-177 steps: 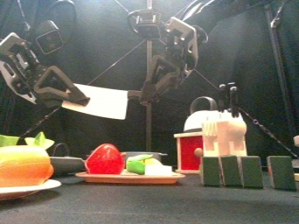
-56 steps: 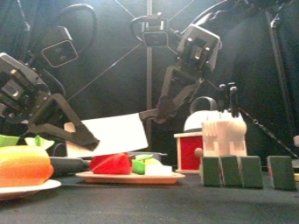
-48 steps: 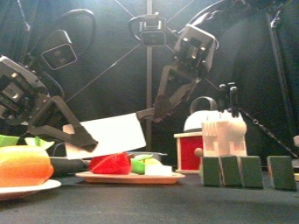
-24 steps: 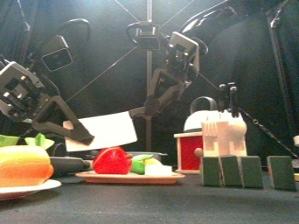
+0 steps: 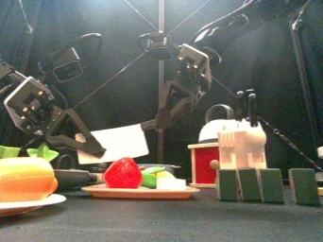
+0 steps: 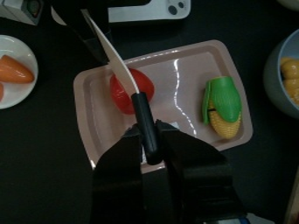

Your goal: Cut apple

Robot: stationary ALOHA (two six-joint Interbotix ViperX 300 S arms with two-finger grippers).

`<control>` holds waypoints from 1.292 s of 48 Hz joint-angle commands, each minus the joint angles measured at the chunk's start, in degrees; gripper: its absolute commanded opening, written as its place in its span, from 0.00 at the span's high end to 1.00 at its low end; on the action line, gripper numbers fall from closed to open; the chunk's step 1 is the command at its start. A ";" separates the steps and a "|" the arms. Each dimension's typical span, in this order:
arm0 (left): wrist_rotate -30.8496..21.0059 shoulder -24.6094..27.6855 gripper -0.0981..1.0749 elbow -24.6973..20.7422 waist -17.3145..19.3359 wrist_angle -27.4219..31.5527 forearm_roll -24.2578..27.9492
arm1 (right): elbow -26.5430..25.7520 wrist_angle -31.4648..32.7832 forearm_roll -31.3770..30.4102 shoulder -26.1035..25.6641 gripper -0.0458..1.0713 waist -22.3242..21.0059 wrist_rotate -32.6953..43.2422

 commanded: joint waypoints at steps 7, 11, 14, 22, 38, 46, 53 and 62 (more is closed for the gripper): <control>0.18 0.00 0.60 -0.53 -0.35 1.23 0.97 | -0.35 0.88 -0.26 -1.41 0.76 -3.87 0.79; 0.18 1.05 0.60 -0.79 -0.35 1.41 0.97 | 0.09 0.88 -0.09 -1.32 0.76 -3.78 0.88; 0.18 2.02 0.60 -1.05 -0.26 1.41 0.97 | 0.35 0.88 0.18 -1.32 0.76 -3.78 0.88; 0.09 3.52 0.60 -1.14 -0.35 1.41 0.88 | 1.49 0.62 1.23 -1.05 0.76 -3.60 0.88; 0.00 3.96 0.60 -1.23 -0.35 3.43 0.79 | 2.11 -0.18 2.11 0.88 0.76 -3.60 0.88; 0.00 3.96 0.60 -1.23 -0.26 3.43 0.79 | 2.20 -0.44 2.55 1.85 0.76 -3.60 0.88; -0.09 3.96 0.60 -1.23 -0.35 3.87 0.79 | 2.11 -0.97 2.81 2.46 0.76 -3.60 0.79; 0.00 4.04 0.60 -1.67 -0.35 4.83 0.88 | 2.20 -1.32 3.08 2.81 0.77 -3.60 0.79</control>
